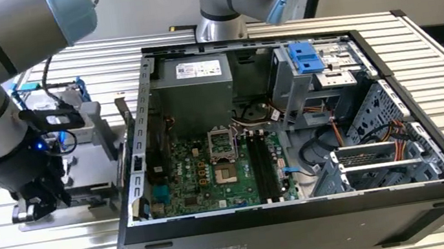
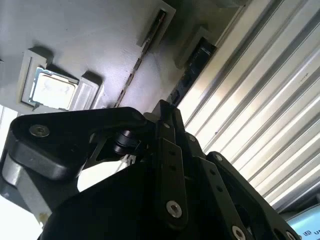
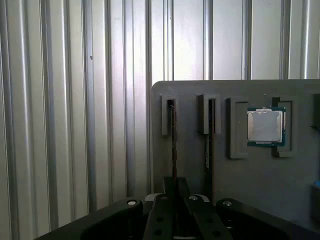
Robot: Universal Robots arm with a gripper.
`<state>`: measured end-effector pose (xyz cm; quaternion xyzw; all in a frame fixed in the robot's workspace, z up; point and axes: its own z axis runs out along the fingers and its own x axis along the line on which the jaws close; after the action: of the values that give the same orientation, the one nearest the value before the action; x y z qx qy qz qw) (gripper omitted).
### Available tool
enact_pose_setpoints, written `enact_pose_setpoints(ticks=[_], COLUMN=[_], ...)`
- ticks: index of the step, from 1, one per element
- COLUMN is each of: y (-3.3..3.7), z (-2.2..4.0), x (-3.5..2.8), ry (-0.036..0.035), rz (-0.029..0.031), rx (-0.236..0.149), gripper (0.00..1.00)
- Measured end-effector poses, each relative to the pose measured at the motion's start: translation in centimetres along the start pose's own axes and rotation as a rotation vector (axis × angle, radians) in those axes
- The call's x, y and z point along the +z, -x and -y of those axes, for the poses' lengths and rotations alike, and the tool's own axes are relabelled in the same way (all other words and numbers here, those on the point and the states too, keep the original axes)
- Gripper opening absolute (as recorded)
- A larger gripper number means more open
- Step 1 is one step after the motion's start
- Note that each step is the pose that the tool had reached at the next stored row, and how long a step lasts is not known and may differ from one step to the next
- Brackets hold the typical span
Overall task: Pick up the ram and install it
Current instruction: 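Pick up the ram and move it above insertion slot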
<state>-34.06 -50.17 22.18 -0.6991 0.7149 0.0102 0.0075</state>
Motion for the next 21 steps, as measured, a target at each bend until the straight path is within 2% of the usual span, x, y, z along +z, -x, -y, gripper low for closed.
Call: enact_pose_setpoints(ticks=[1,2,5,16,21], y=[0.03,0.05,0.08,0.18,0.23], z=[0.0,-0.01,-0.01,-0.03,-0.04], x=[-1.24,-2.03,-3.4,-7.15,-9.36], ry=[0.0001,0.0001,0.0001,0.0,0.0001], rz=[-0.0001,-0.0001,-0.0001,0.0,0.0], rx=[0.0,0.0,0.0,0.0,0.0], gripper=[0.0,0.0,0.0,0.0,0.0])
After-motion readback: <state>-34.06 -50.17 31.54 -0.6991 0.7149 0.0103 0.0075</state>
